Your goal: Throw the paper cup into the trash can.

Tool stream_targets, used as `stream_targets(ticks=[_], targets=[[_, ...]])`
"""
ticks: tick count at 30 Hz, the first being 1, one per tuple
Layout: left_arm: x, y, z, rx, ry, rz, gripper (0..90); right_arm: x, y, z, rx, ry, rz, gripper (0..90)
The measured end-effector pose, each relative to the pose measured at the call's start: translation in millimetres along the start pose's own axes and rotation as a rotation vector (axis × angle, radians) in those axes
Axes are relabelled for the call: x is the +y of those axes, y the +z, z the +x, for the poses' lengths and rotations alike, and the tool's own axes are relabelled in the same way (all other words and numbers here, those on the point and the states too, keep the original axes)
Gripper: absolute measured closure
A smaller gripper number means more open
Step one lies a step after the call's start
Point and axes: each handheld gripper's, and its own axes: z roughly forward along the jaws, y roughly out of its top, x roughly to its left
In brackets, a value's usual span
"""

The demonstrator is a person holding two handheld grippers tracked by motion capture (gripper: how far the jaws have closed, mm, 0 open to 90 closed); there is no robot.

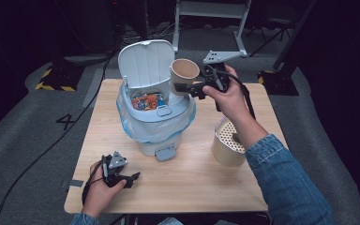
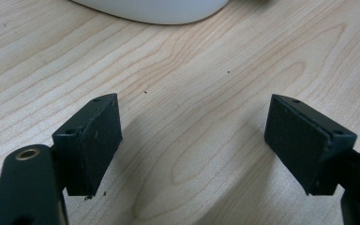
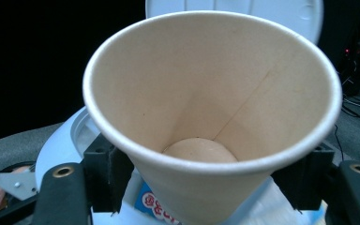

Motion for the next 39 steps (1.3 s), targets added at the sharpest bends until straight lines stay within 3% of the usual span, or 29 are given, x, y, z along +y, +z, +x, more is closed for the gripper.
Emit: stream_targets(ticks=[7, 11, 24, 26, 28, 29, 30, 31, 33, 36, 37, 39], targets=[[0.1, 0.0, 0.2, 0.0, 0.003, 0.0, 19.4, 5.0, 24.7, 7.5, 0.005, -0.007, 0.035, 29.9], [0.1, -0.1, 0.3, 0.001, 0.004, 0.001, 19.4, 5.7, 35.8, 9.3, -0.005, -0.021, 0.081, 29.9], [0.1, 0.0, 0.2, 0.0, 0.003, 0.0, 19.4, 6.2, 53.8, 16.2, -0.003, -0.047, 0.164, 29.3], [0.1, -0.1, 0.2, 0.001, 0.003, 0.001, 19.4, 5.0, 57.0, 16.9, 0.008, -0.051, 0.174, 25.4], [0.1, -0.1, 0.2, 0.001, 0.003, 0.001, 19.4, 2.8, 61.4, 18.1, -0.015, -0.08, 0.181, 7.8], [0.1, -0.1, 0.3, 0.001, 0.004, 0.001, 19.4, 2.1, 62.8, 19.0, -0.027, -0.098, 0.184, 8.3], [0.1, -0.1, 0.2, 0.001, 0.004, 0.001, 19.4, 1.9, 63.7, 19.5, -0.036, -0.117, 0.192, 15.1], [0.1, -0.1, 0.2, 0.001, 0.003, 0.001, 19.4, 1.9, 64.1, 20.1, -0.041, -0.133, 0.19, 21.9], [0.1, -0.1, 0.2, 0.001, 0.004, 0.001, 19.4, 1.9, 64.3, 21.0, -0.057, -0.151, 0.184, 12.5], [0.1, -0.1, 0.2, 0.001, 0.003, 0.0, 19.4, 4.0, 58.0, 22.6, -0.068, -0.175, 0.158, 19.1], [0.1, -0.1, 0.3, 0.001, 0.004, 0.001, 19.4, 4.6, 55.0, 23.5, -0.065, -0.17, 0.135, 15.1], [0.1, -0.1, 0.2, 0.001, 0.003, 0.001, 19.4, 6.3, 47.8, 24.8, -0.069, -0.157, 0.116, 17.9]])
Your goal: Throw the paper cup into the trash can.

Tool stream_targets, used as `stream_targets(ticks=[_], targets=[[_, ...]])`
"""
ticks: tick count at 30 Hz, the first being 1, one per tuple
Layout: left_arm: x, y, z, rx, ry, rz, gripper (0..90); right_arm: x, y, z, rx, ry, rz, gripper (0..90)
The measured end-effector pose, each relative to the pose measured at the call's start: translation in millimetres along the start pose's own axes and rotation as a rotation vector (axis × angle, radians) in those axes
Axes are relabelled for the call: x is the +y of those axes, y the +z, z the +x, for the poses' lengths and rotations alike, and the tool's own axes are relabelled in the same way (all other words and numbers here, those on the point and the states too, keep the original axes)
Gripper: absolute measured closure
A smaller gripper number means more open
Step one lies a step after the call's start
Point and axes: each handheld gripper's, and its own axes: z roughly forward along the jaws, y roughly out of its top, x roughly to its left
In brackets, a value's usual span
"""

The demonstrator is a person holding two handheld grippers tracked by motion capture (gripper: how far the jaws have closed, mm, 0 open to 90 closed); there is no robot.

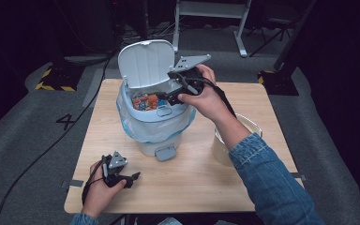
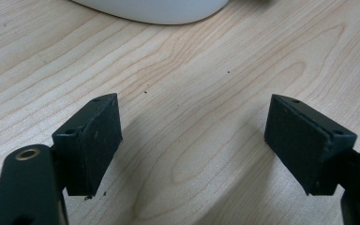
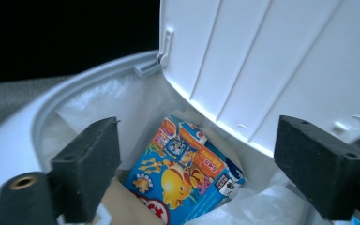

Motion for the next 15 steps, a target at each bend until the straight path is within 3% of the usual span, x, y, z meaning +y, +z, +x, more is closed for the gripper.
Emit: stream_targets(ticks=[5, 15], targets=[[-0.1, 0.0, -0.1, -0.001, -0.003, 0.0, 19.4, -1.2, -24.2, -0.9, 0.015, 0.052, -0.046, 17.9], [-0.1, -0.4, 0.8, -0.005, 0.005, 0.003, 19.6, -15.9, -79.8, -9.6, -0.001, 0.111, -0.051, 19.7]])
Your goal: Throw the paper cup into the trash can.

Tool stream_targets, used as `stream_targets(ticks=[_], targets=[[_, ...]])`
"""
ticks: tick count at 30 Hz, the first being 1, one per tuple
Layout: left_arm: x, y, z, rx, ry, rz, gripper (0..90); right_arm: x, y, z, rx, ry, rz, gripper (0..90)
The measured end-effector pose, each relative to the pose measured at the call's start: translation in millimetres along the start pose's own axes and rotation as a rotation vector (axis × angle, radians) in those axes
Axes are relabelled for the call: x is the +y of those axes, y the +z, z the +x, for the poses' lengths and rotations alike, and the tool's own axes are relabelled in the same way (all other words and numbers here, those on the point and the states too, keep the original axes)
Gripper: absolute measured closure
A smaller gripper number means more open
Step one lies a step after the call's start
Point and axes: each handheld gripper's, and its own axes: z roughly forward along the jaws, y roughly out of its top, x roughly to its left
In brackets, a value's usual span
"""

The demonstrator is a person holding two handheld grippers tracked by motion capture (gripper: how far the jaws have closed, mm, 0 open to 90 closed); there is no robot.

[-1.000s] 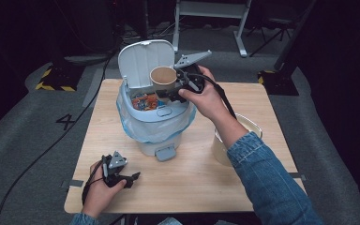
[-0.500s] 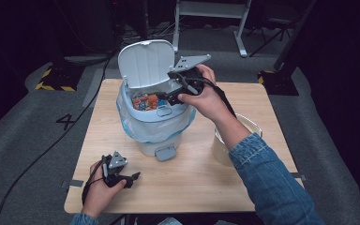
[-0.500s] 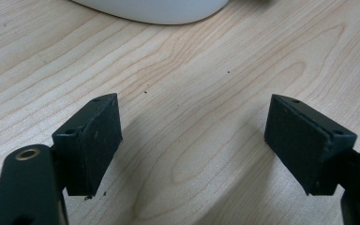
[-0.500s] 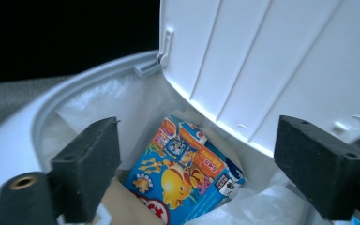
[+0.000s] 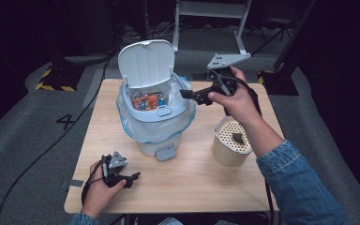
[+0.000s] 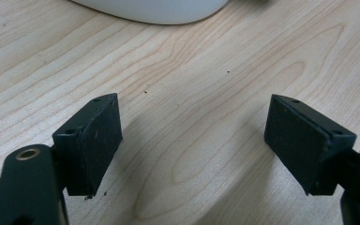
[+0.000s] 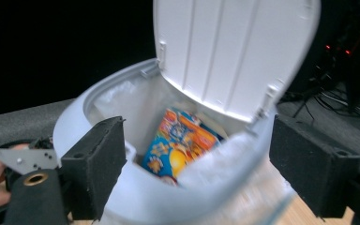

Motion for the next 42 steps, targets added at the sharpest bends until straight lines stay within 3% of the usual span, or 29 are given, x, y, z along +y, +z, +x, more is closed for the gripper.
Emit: stream_targets(ticks=[17, 21, 31, 35, 42], targets=[[-1.0, -1.0, 2.8, -0.007, 0.008, -0.004, 20.8, -43.9, -101.0, -22.1, -0.088, 0.076, 0.014, 25.1], [-1.8, -2.0, 6.0, -0.024, 0.026, -0.004, 21.3, -60.6, -116.7, -24.7, -0.1, 0.089, 0.032, 25.7], [-2.3, -2.5, 7.2, -0.018, 0.019, -0.006, 22.5, -102.8, -151.8, -27.2, -0.141, 0.122, 0.038, 26.1], [-2.3, -2.6, 7.2, -0.014, 0.018, -0.006, 22.5, -123.3, -165.4, -25.9, -0.184, 0.114, 0.059, 27.1], [-2.3, -2.5, 7.1, -0.014, 0.016, -0.006, 22.5, -164.5, -184.3, -27.2, -0.232, 0.159, 0.095, 27.2]])
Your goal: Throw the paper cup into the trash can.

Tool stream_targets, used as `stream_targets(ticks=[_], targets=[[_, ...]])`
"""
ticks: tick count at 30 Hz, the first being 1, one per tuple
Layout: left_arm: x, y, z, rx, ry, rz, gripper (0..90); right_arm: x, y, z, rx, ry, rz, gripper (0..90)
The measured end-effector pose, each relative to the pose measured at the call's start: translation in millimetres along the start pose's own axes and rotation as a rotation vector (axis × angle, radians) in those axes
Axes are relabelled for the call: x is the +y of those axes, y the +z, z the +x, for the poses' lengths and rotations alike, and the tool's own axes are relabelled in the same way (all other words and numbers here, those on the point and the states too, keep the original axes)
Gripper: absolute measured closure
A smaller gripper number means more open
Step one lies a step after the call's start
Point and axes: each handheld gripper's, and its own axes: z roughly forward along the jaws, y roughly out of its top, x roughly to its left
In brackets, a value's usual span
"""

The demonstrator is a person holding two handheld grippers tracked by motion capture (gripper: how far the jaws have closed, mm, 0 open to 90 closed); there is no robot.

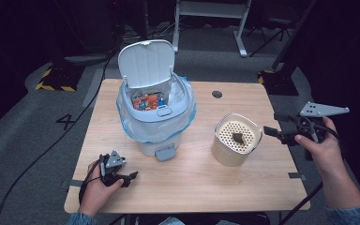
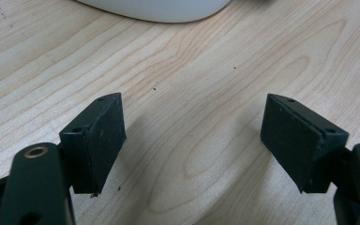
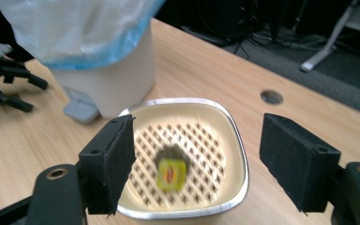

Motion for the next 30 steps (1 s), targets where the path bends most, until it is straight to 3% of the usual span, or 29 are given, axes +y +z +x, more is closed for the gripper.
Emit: stream_targets(ticks=[12, 18, 30], targets=[[0.0, 0.0, 0.0, 0.0, 0.0, 0.0, 22.5, -67.2, -2.9, -14.7, -0.003, 0.093, 0.077, 27.1], [0.0, 0.0, 0.0, 0.0, 0.0, 0.0, 22.5, -94.3, 1.8, -14.9, -0.031, 0.123, 0.111, 26.4], [0.1, 0.0, -0.3, 0.002, -0.003, 0.0, 22.5, -155.7, 32.5, -6.9, -0.091, 0.186, 0.177, 25.2]])
